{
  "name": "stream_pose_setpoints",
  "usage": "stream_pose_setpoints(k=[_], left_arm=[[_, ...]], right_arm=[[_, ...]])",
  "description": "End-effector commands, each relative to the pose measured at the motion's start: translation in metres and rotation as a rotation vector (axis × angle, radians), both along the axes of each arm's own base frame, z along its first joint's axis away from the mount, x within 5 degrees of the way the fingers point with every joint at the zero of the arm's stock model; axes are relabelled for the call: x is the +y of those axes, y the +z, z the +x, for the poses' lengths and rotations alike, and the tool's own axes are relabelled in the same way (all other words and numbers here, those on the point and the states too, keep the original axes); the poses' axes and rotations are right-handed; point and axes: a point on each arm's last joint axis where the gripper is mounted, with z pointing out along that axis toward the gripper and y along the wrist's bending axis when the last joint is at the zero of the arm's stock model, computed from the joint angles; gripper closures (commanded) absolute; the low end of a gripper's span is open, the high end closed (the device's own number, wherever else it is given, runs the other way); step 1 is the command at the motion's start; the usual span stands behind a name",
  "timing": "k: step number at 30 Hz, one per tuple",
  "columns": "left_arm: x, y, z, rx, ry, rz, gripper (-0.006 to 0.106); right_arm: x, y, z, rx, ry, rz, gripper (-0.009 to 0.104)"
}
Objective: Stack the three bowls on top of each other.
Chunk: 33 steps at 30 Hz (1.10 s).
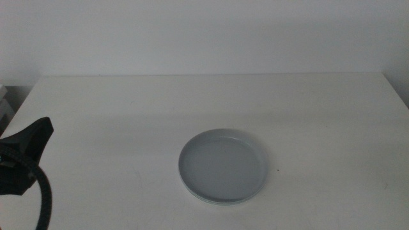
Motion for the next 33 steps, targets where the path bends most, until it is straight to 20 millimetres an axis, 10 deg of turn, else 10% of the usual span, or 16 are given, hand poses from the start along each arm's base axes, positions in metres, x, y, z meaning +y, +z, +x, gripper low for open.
stream_pose_setpoints(k=[1, 10, 18, 33], left_arm=[[-0.001, 0.015, 0.0, -0.079, -0.003, -0.04, -0.002], [0.007, 0.013, -0.026, -0.105, 0.007, -0.043, -0.002], [0.012, -0.029, -0.047, -0.135, 0.005, -0.047, -0.002], [0.012, -0.106, -0.047, -0.008, 0.003, -0.016, -0.002]], right_arm=[[-0.002, 0.014, 0.002, -0.088, -0.026, 0.007, 0.038], [-0.004, -0.037, -0.006, -0.073, -0.045, 0.005, 0.038], [-0.005, -0.095, -0.014, -0.04, -0.053, 0.003, 0.038], [-0.005, -0.1, -0.021, -0.098, -0.051, 0.004, 0.038]])
